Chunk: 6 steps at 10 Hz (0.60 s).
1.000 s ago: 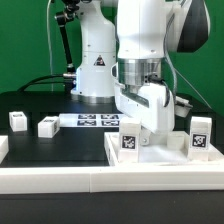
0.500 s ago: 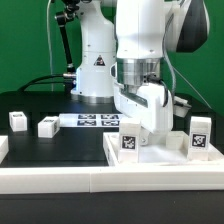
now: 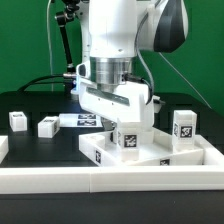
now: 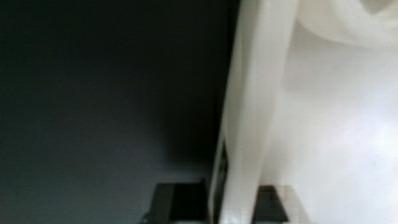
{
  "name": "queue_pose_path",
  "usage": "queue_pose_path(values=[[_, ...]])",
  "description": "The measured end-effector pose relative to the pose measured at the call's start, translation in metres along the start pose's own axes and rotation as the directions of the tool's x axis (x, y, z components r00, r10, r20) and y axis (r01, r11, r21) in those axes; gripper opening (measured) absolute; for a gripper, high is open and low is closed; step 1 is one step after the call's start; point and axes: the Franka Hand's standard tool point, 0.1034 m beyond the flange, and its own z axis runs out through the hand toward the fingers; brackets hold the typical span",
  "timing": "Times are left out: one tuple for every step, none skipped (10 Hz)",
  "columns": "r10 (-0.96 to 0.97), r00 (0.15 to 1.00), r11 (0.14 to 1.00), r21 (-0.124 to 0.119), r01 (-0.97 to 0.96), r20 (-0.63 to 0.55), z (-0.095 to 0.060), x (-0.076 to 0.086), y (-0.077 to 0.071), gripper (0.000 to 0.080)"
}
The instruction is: Assemble square table
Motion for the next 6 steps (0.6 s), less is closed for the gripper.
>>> queue_pose_path(values=[[-0.061,0.998,0.998,0.001,0.061,-0.004,0.000,0.002,0.000,0.0083],[-0.115,0.993,0.993,0.000,0.115,-0.009,-0.001,0.007,0.003,0.0083],[-0.162,0.987,0.987,0.000,0.162,-0.014,-0.001,0.010,0.005,0.0083],[-0.242,0.970,0.970,-0.005,0.242,-0.019,-0.002,0.017,0.007,0.0083],[-0.447,0.894,0.894,-0.026,0.446,-0.032,-0.003,0.036,0.010,0.0082],[-0.540,0.841,0.841,-0.032,0.539,-0.035,-0.004,0.047,0.007,0.0082]])
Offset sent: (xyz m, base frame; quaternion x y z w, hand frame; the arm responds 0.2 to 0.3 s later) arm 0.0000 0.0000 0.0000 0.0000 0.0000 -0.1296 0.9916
